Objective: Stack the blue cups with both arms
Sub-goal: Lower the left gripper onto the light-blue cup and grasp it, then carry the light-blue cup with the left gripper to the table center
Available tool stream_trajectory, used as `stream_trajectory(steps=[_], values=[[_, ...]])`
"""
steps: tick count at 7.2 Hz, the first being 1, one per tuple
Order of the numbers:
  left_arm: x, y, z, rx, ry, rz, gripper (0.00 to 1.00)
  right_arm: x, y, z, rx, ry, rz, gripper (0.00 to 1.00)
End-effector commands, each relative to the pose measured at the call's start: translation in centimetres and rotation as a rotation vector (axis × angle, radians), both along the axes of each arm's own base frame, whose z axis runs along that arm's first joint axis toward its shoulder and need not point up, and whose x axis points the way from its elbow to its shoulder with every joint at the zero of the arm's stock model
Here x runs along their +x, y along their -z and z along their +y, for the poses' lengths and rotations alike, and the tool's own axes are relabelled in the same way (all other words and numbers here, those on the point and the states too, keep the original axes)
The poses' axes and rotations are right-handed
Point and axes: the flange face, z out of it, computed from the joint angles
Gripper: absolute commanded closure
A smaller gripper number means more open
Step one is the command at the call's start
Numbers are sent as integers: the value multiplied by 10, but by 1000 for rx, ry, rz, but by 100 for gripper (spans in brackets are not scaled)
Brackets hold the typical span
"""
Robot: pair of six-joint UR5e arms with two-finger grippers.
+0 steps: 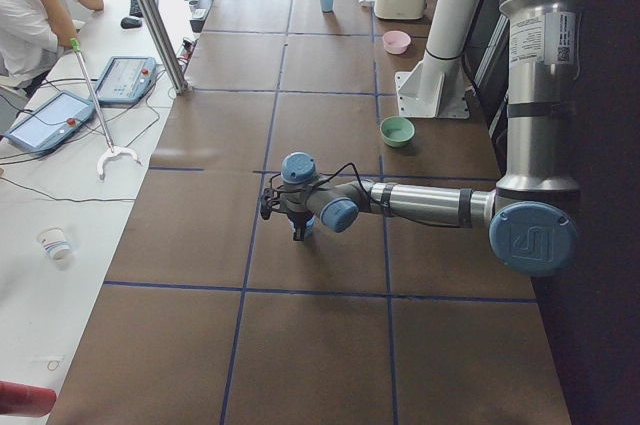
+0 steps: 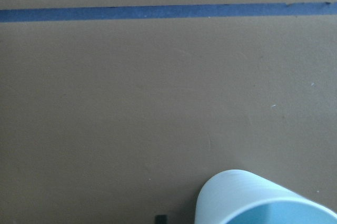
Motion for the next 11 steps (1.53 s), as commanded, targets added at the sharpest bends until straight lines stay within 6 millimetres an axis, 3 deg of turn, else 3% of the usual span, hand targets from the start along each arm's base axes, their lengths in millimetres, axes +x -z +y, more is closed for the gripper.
stream_trajectory(steps=[1, 3, 4, 5, 6, 7, 8, 9, 10, 11], values=[[5, 47, -1, 24, -17, 54, 100, 0, 1, 0, 5, 0, -2, 0], [32, 114, -44, 52, -24, 82, 100, 0, 1, 0, 5, 0, -2, 0], [52, 162, -71, 31, -26, 72, 100, 0, 1, 0, 3, -1, -3, 0], [77, 218, -80, 0, -16, 81, 100, 0, 1, 0, 3, -1, -5, 0], [127, 272, -71, -53, -9, 104, 100, 0, 1, 0, 2, -1, -4, 0], [196, 324, -48, -126, 12, 134, 100, 0, 1, 0, 2, -1, -6, 0], [256, 389, -41, -155, 61, 166, 100, 0, 2, -1, 5, -1, -6, 0], [316, 414, -33, -153, 96, 133, 100, 0, 2, -1, 3, -3, -6, 0], [354, 410, -14, -105, 96, 96, 100, -1, 1, -1, 2, -1, -7, 0], [364, 412, -6, -92, 88, 94, 100, -1, 1, -1, 2, -1, -7, 0]])
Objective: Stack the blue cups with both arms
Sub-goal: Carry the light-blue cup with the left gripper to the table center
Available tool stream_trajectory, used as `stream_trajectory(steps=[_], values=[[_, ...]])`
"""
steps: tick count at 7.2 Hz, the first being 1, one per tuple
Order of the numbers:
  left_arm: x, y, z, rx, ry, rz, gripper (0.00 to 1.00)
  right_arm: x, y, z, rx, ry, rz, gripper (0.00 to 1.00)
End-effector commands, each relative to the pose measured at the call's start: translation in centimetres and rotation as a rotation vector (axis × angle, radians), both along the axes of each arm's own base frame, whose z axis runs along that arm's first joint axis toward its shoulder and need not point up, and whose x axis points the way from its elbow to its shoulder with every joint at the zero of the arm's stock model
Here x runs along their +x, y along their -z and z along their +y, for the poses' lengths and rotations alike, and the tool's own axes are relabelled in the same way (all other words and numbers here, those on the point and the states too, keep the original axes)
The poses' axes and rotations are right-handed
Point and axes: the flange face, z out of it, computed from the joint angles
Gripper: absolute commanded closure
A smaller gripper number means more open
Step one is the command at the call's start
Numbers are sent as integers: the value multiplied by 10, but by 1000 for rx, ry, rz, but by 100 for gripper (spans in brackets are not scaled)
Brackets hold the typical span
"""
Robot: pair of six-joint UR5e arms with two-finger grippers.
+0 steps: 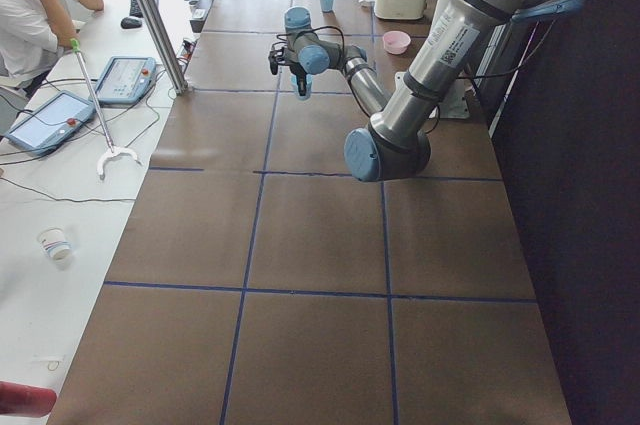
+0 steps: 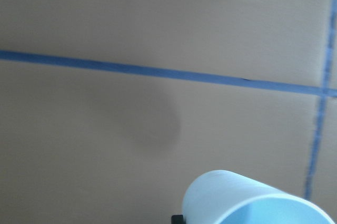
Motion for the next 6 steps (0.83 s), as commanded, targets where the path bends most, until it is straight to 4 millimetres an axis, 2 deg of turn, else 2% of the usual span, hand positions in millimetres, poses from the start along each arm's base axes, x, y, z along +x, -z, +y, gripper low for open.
stream_trajectory(steps=[1, 2, 3, 6], values=[[49, 32, 27, 31, -22, 4, 100, 0, 0, 0, -1, -1, -2, 0], [76, 51, 25, 9, -24, -3, 100, 0, 0, 0, -2, -1, -2, 0], [82, 51, 22, 8, -27, -9, 99, 0, 0, 0, -1, 0, -2, 0], [75, 33, 14, 34, -41, -34, 98, -1, 0, 0, -1, 0, -5, 0]])
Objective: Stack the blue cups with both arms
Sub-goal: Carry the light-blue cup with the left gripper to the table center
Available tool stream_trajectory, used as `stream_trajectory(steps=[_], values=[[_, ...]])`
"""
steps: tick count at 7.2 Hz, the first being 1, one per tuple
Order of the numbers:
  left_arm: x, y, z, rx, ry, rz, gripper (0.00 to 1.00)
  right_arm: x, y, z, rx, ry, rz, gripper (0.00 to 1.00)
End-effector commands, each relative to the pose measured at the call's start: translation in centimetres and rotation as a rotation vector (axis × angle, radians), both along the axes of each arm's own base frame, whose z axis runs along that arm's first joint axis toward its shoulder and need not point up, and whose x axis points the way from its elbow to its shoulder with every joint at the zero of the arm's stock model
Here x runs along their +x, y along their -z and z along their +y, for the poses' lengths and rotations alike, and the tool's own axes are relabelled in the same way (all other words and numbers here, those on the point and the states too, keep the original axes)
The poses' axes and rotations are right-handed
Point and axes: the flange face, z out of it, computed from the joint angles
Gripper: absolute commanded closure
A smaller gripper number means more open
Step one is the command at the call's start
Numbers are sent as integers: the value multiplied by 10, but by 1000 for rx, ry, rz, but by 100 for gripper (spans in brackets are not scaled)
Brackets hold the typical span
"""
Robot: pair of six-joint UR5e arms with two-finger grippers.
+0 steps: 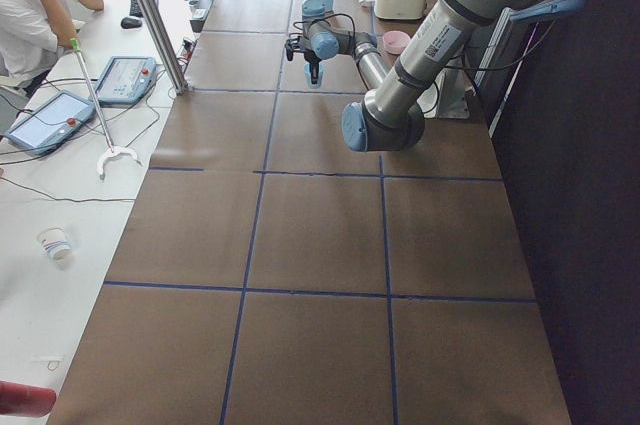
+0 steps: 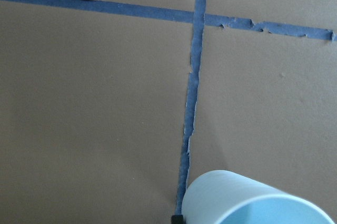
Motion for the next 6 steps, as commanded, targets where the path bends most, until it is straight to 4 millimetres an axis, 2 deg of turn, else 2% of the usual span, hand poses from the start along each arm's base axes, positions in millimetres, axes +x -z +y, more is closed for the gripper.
stream_trajectory(steps=[1, 2, 3, 4, 5, 6], values=[[-4, -20, -5, 17, -18, -25, 93, -1, 0, 0, 0, 1, -5, 0], [-4, -24, -5, 19, -22, -30, 24, -1, 3, -2, 6, 1, -7, 0], [-5, -24, -4, 18, -22, -30, 0, -1, 4, -3, 9, 1, -9, 0], [-23, -8, -9, 32, -9, -3, 0, -1, 7, -6, 27, 1, -10, 0], [-74, -6, -33, 1, -41, 4, 0, -2, 10, -7, 54, 1, -17, 0], [-141, -20, -43, 11, -89, 11, 0, -2, 13, -9, 75, 3, -20, 0]])
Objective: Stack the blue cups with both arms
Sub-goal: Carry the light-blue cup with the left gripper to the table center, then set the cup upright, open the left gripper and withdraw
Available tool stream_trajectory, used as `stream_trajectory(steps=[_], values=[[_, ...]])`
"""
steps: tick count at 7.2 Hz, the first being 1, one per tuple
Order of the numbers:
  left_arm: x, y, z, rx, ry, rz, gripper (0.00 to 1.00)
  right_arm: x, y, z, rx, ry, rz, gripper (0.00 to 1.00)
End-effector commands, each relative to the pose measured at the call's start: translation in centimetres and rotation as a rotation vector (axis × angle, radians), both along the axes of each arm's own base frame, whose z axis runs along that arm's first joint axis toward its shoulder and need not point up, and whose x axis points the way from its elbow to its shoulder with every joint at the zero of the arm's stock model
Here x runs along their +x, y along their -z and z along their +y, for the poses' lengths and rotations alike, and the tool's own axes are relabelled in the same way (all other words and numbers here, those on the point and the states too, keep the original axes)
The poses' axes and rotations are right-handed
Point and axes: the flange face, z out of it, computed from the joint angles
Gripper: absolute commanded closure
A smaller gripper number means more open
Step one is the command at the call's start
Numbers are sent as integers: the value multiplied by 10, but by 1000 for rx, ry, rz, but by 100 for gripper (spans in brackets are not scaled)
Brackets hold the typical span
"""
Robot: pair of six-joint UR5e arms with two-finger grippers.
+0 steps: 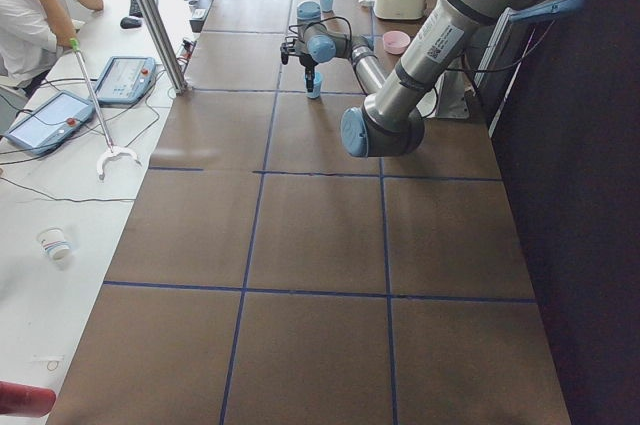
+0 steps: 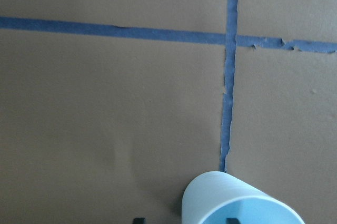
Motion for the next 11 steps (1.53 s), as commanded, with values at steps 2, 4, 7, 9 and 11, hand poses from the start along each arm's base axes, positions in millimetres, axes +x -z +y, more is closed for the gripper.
stream_trajectory(steps=[2, 4, 7, 9, 11], values=[[-203, -77, -20, 154, -122, -12, 0, -12, 14, -8, 80, 24, -31, 0], [-345, -202, -38, 249, -223, -57, 0, -17, 22, -15, 82, 20, -33, 0], [-555, -360, 13, 259, -198, -100, 0, -50, 49, -39, 13, -39, -47, 0], [-600, -444, 89, 130, -149, -97, 0, -65, 76, -38, -33, -99, -59, 0], [-602, -443, 86, 129, -137, -98, 0, -96, 74, -22, -50, -133, -70, 0]])
